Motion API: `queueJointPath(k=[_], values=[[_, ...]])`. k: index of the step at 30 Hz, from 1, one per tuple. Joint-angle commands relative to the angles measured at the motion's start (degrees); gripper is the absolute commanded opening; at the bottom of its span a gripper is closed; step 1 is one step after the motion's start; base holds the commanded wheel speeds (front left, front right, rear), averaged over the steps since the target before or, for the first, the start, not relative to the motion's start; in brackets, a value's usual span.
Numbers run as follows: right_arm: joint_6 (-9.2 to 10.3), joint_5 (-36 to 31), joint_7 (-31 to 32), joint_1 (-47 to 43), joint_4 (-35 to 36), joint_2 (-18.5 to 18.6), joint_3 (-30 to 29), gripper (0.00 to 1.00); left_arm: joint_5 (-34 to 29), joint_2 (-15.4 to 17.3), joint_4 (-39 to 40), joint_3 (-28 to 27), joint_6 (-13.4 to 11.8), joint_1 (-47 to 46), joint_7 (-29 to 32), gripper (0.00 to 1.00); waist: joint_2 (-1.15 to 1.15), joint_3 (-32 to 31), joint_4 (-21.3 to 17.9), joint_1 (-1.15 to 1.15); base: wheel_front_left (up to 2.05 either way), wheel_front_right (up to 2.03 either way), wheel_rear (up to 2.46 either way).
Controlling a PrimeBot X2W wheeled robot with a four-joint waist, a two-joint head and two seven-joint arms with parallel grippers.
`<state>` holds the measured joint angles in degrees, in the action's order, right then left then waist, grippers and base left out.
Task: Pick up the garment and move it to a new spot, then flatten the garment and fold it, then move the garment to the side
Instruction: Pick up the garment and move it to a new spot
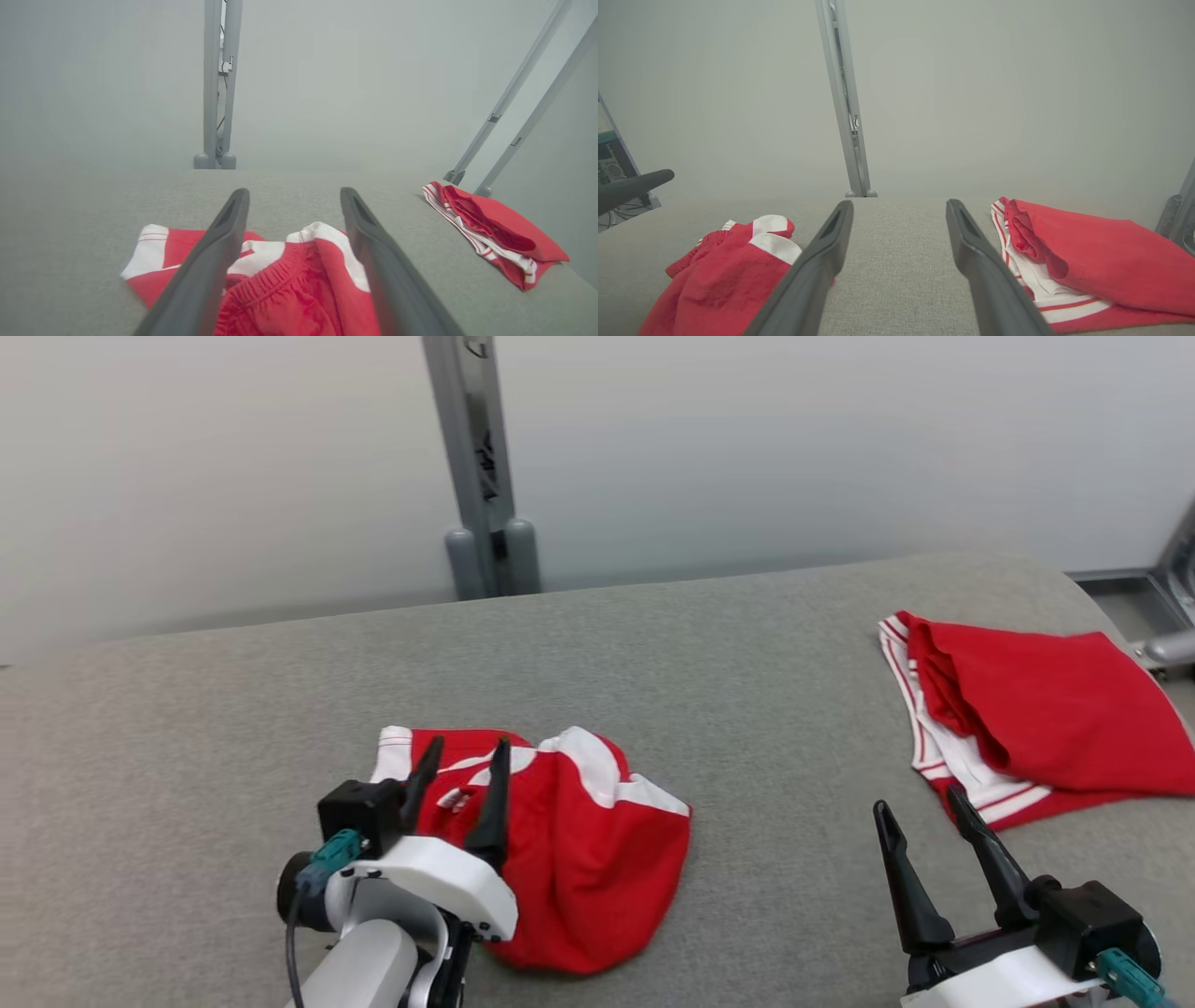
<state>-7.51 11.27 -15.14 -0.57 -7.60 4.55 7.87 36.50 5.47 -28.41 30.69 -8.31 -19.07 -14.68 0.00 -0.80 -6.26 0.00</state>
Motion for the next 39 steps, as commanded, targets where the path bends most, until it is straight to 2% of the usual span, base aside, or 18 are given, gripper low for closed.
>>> queueJointPath(k=[1, 12, 22, 27, 39], values=[[0.04, 0.44, -0.03, -0.45, -0.28, 0.19, -0.07, 1.0, -0.8, 0.82, 1.68, -0.81, -0.98, 1.66, -0.3, 1.0, 0.0, -1.49, 2.72, 0.0, 0.0, 0.0, 0.0], [0.04, 0.54, -0.03, -1.89, -1.33, -0.29, -1.6, 1.0, -5.23, 6.0, 11.53, -4.73, -5.05, 9.32, -0.48, 1.0, 0.0, -4.11, 8.22, 0.0, 0.0, 0.0, 0.0], [0.04, -0.4, -0.03, -5.67, -0.14, -0.95, -4.33, 1.0, -11.67, 7.92, 17.97, -8.28, -7.38, 18.95, -0.5, 1.0, 0.0, -6.54, 10.81, 0.0, 0.0, 0.0, 0.0], [0.03, -1.19, -0.03, -8.58, 1.15, -1.31, -5.64, 1.0, -15.03, 7.39, 20.72, -10.12, -7.22, 22.88, -0.51, 1.0, 0.0, -7.66, 10.86, 0.0, 0.0, 0.0, 0.0], [0.03, 0.3, -0.03, -11.94, 0.98, -1.54, -4.7, 1.0, -20.71, 4.41, 20.37, -13.74, -2.45, 27.34, -0.5, 1.0, 0.0, -8.24, 9.85, 0.0, 0.0, 0.0, 0.0]])
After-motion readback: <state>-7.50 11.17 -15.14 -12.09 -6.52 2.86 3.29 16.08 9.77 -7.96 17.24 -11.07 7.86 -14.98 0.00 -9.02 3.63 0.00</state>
